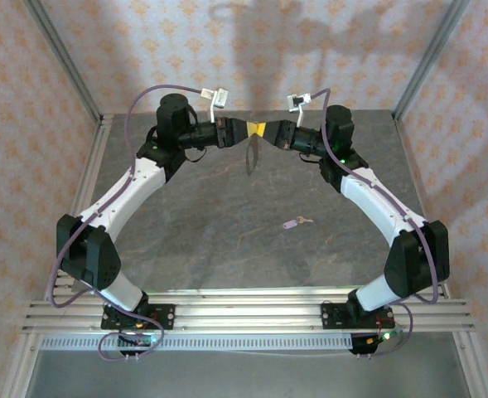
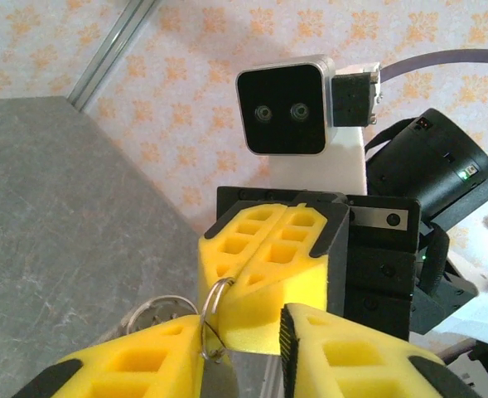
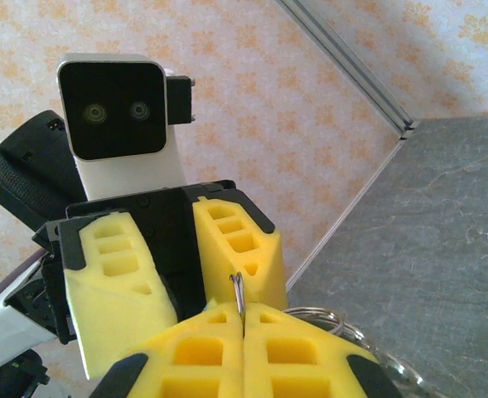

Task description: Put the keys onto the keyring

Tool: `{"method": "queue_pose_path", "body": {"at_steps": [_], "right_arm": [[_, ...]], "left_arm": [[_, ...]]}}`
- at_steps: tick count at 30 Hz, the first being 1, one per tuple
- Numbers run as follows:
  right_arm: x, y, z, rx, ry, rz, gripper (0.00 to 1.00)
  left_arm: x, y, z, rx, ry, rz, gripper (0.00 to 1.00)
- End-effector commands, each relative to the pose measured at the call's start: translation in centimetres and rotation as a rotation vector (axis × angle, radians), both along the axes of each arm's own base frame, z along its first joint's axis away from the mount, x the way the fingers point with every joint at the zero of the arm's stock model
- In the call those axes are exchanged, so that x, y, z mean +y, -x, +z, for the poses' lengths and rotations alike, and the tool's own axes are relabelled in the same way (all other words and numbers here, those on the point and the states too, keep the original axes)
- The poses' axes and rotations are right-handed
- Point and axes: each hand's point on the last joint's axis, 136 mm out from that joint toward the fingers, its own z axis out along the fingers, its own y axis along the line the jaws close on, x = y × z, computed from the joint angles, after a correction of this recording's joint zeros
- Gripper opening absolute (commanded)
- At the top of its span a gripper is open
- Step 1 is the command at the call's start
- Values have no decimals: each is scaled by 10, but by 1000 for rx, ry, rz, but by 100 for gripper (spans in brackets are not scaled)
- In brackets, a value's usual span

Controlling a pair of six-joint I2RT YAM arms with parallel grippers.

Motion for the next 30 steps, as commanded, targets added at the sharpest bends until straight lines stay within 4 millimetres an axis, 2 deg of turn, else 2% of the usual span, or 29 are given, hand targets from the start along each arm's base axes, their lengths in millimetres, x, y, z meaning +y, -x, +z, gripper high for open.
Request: {"method": "queue_pose_path", "body": {"at_steps": [1, 9, 14, 24, 30], "right_arm": [[0, 10, 13, -67, -10, 31, 0], [1, 9, 11, -59, -8, 42, 0], [2, 10, 9, -56, -1, 47, 0], [2, 11, 10, -62, 1, 48, 0], [1, 12, 7, -61, 15, 53, 0]], "left_arm": [[-4, 7, 29, -93, 42, -15, 25], [-4, 7, 29, -95, 45, -18, 8], [-6, 6, 30, -99, 45, -24, 0], [-8, 0, 17, -80, -15, 6, 0], [-6, -9, 11, -73, -22, 53, 11]]}}
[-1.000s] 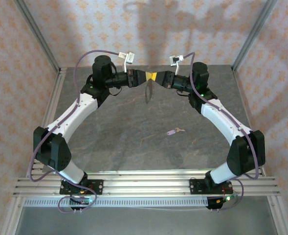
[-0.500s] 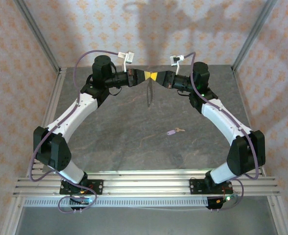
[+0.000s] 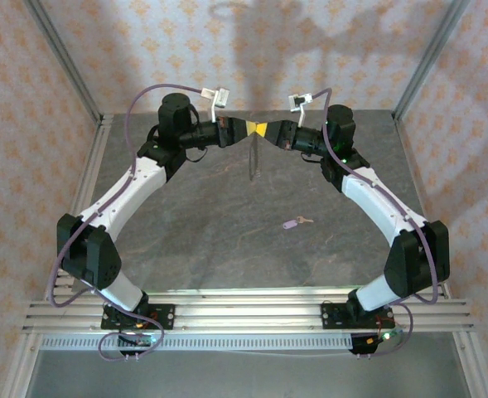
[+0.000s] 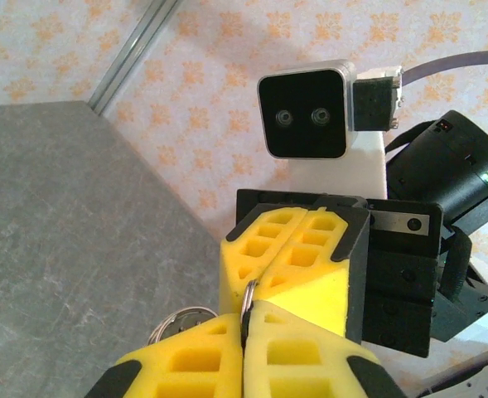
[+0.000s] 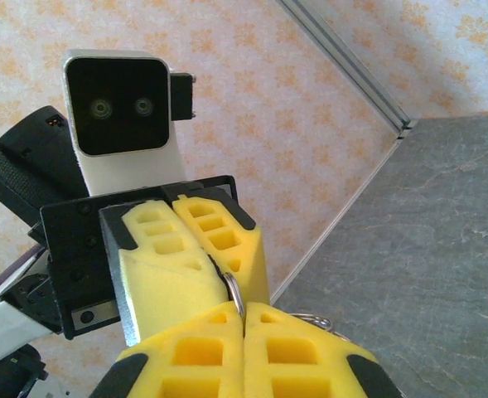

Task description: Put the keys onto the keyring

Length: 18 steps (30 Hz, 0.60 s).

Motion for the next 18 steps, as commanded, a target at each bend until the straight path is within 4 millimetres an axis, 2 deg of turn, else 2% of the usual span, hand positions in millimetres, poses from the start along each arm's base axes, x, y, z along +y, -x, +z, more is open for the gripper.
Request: {"method": "queue_pose_path", "body": {"at_steps": [1, 6, 18], "right_arm": [[4, 13, 9, -58, 8, 48, 0], [4, 14, 6, -57, 19, 50, 0], [3, 10, 5, -60, 24, 32, 0]], "left_arm": [[-6, -3, 16, -60, 8, 18, 12], [-4, -7, 13, -56, 6, 36, 21], [-8, -3, 7, -41, 14, -3, 16]]}}
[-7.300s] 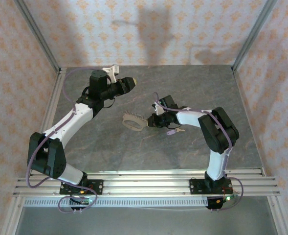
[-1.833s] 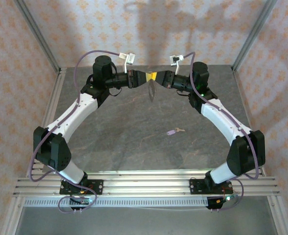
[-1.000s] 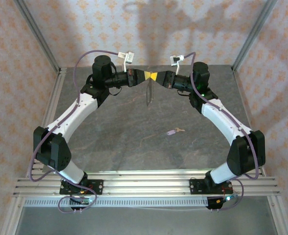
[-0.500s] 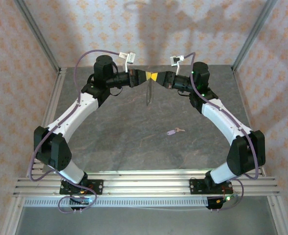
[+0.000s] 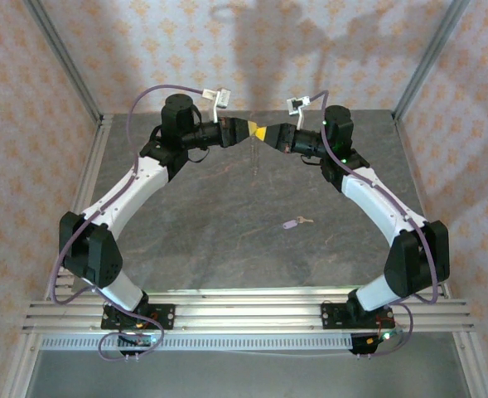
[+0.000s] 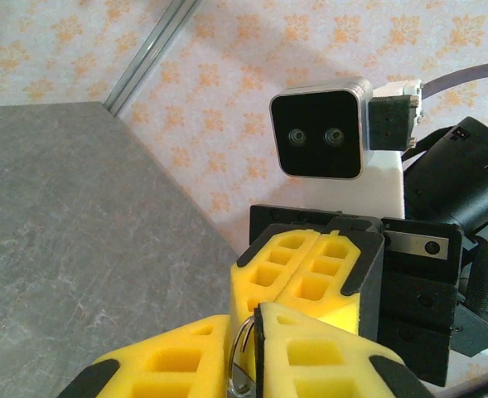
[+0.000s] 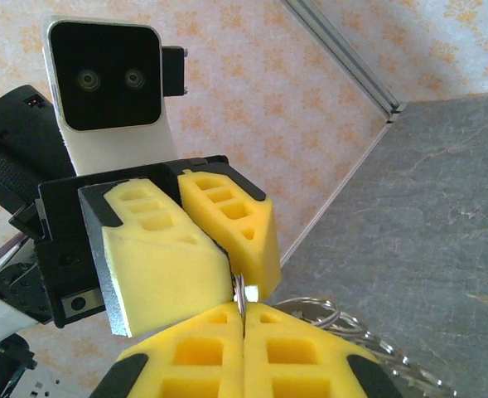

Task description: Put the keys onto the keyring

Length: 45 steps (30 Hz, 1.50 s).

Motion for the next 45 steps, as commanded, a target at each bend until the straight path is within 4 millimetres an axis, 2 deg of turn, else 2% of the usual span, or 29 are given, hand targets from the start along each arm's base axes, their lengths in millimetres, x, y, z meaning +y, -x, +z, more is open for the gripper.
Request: {"method": "queue_pose_path", "body": {"at_steps": [1, 16, 23, 39, 45], "right_arm": [[3, 8, 16, -79, -10, 24, 0], [0, 2, 18, -78, -17, -16, 0], [0, 2, 17, -73, -17, -13, 0], [-2, -2, 13, -65, -12, -27, 0], [-2, -1, 13, -64, -15, -20, 0]], "left_arm": [[-8, 7, 12, -44, 19, -42, 16], [-15, 32, -6, -23, -37, -148, 17], [-19, 36, -7, -24, -41, -176, 16], [-23, 45, -12, 1, -52, -238, 22], [-26, 42, -10, -12, -49, -215, 18]]}}
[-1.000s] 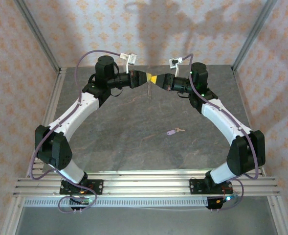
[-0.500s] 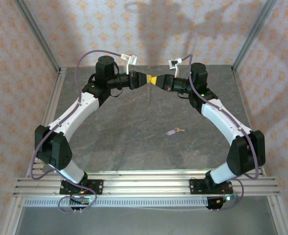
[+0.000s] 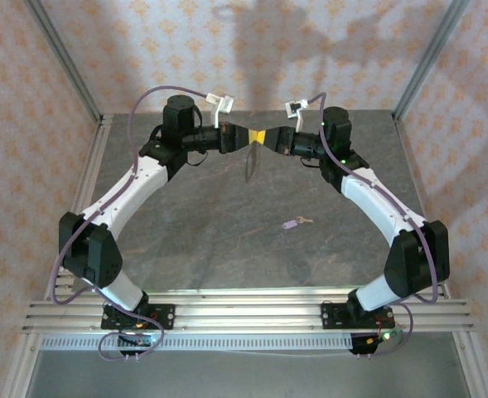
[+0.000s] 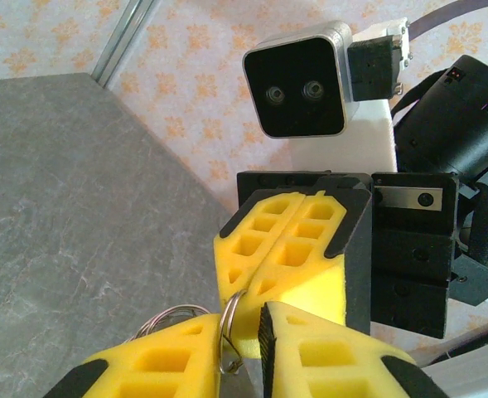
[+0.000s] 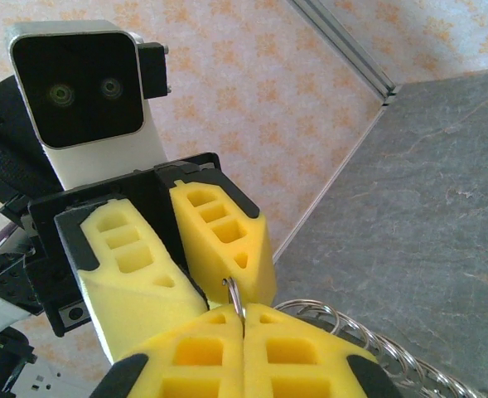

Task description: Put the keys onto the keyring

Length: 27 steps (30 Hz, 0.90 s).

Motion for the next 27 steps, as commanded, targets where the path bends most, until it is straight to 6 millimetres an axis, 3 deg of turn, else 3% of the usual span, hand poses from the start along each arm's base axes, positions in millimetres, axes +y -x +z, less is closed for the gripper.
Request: {"method": "queue_pose_path", "body": {"at_steps": [1, 7, 12, 14, 16, 18, 22, 27], "right_arm": [[-1, -1, 23, -102, -31, -17, 0], [-1, 2, 21, -95, -26, -4, 0], [-2, -2, 22, -92, -23, -25, 0], [-6, -6, 23, -83, -22, -52, 14], [-16, -13, 29, -76, -37, -98, 34], [-30, -19, 33, -65, -53, -157, 45], [-57, -25, 39, -42, -77, -266, 50], [-66, -23, 33, -5, -86, -312, 51]], "left_arm": [[-23, 26, 6, 5, 18, -120, 16], [-23, 14, 8, -4, 25, -57, 1], [-21, 9, 6, -8, 2, -30, 0], [-20, 8, 3, -14, -17, -20, 0], [-17, 7, 2, -32, -38, -6, 0], [-13, 5, 2, -54, -58, 7, 0], [-7, 2, 4, -102, -88, 21, 0], [-2, 5, 8, -203, -152, 14, 0]]}}
